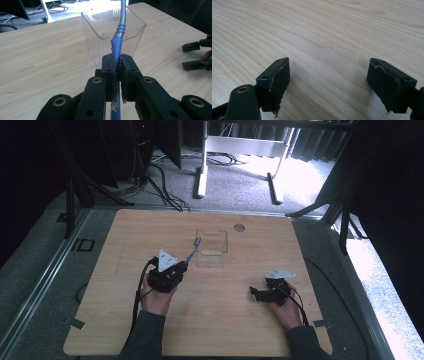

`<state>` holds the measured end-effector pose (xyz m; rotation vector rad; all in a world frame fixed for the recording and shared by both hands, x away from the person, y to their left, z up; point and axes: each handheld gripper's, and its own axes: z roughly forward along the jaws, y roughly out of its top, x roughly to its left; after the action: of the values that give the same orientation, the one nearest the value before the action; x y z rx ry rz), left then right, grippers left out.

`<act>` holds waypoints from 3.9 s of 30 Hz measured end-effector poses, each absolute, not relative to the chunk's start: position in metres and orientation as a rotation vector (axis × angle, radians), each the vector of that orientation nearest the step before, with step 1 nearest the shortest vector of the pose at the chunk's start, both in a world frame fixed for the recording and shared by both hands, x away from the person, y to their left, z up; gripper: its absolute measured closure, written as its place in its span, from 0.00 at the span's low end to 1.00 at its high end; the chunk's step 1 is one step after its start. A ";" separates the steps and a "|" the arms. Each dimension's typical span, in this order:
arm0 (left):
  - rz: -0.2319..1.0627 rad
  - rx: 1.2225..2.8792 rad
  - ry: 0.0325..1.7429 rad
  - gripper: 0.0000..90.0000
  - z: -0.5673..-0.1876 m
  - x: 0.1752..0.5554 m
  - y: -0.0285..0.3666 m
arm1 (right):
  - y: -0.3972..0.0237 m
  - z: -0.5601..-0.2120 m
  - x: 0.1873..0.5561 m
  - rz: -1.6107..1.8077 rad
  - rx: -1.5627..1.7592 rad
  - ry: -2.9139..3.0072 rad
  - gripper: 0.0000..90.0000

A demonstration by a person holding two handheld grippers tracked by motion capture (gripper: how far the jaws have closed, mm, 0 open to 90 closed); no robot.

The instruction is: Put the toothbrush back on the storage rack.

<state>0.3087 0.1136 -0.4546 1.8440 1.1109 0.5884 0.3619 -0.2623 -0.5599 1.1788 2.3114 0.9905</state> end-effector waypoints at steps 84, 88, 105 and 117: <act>0.593 1.673 0.935 0.92 -0.439 0.368 0.110 | -0.262 -0.560 0.362 0.990 1.175 2.312 0.21; 0.588 1.664 0.937 0.92 -0.439 0.370 0.111 | -0.263 -0.560 0.362 0.988 1.176 2.313 0.21; 0.590 1.626 0.920 0.92 -0.439 0.377 0.108 | -0.262 -0.560 0.362 0.990 1.178 2.311 0.21; 0.571 1.581 0.922 0.92 -0.440 0.384 0.107 | -0.262 -0.560 0.362 0.989 1.177 2.313 0.21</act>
<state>0.3837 0.1069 -0.4405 1.5814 0.9217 0.5708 0.3620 -0.2625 -0.5598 1.1771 2.3125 0.9892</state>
